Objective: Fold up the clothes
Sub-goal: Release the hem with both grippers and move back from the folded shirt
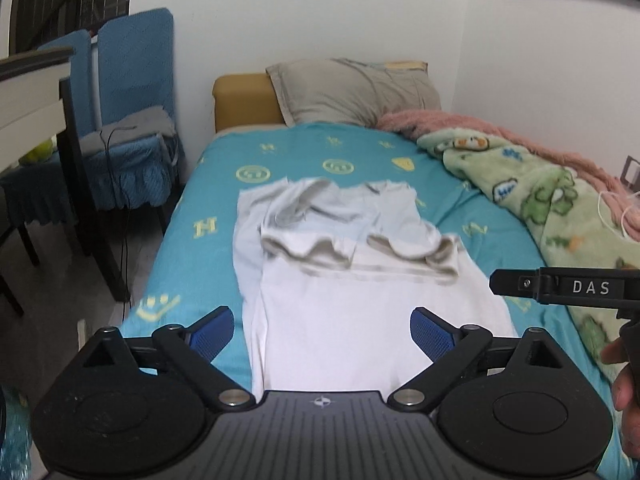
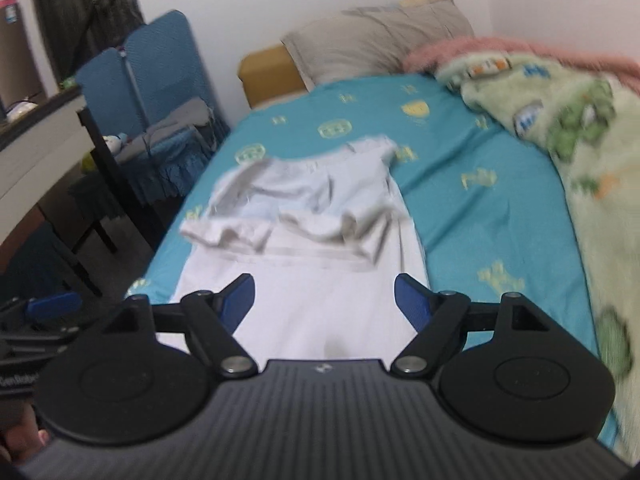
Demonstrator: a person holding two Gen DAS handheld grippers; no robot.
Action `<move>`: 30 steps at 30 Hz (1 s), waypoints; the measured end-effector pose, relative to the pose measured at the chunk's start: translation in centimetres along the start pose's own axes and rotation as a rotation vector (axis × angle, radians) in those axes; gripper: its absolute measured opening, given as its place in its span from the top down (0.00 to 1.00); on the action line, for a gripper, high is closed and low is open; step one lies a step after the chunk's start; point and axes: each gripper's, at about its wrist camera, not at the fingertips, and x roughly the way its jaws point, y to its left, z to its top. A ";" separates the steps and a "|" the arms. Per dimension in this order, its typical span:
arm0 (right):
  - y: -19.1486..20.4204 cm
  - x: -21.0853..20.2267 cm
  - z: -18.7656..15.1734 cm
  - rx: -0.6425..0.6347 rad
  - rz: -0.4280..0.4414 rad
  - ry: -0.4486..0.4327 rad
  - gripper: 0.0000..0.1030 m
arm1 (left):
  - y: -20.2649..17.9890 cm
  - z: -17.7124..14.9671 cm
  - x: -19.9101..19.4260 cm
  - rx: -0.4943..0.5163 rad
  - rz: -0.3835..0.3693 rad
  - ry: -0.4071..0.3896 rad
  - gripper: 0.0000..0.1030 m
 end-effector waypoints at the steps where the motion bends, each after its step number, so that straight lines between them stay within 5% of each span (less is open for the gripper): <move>1: -0.1 0.0 -0.5 0.017 -0.011 0.015 0.24 | 0.0 -0.4 -0.2 -0.006 -0.002 0.010 0.06; 10: -2.3 2.1 -3.3 0.216 -0.048 0.142 0.24 | 0.0 -1.8 0.7 -0.031 -0.001 0.083 0.06; 30: -2.9 5.6 -4.3 0.296 -0.079 0.252 0.24 | 2.0 -2.6 5.8 -0.143 -0.032 0.292 0.06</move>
